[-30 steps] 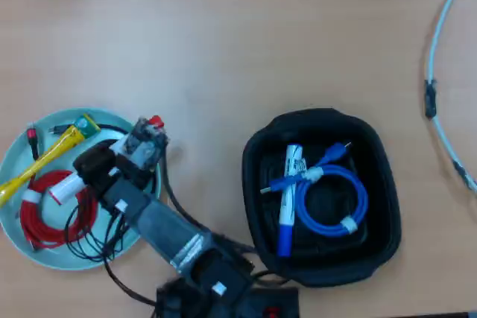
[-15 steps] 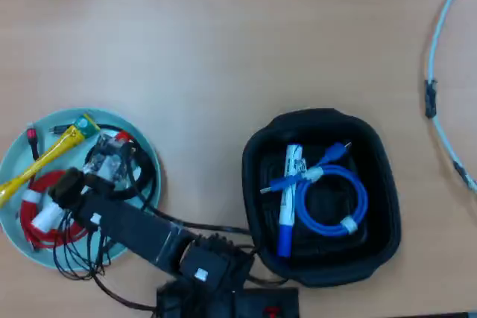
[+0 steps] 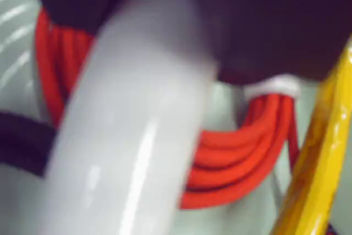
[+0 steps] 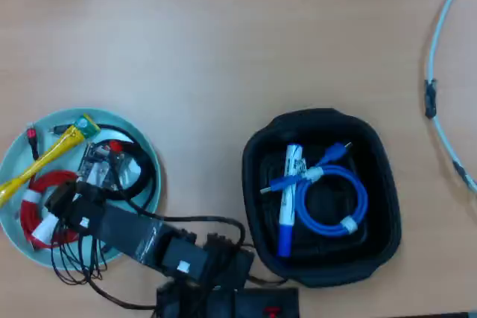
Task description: Pick up the red pen and put it in the green bowl
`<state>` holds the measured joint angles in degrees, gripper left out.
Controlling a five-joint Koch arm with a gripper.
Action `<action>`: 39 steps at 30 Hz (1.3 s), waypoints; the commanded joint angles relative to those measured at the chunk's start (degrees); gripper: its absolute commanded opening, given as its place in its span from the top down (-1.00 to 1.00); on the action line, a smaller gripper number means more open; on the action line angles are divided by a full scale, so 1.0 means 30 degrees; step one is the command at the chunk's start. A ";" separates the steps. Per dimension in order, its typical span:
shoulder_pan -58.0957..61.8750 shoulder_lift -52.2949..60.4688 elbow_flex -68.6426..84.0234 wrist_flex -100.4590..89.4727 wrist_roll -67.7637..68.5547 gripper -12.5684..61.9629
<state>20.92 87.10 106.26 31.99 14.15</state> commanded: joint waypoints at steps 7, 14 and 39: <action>-0.0322 -0.0264 -0.3428 0.0996 0.0352 0.31; -0.0293 -0.0410 -0.4395 0.3135 0.0322 -0.03; 0.5947 0.4717 -0.2988 0.8350 -0.0439 0.38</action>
<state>36.39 95.27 98.00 57.04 14.06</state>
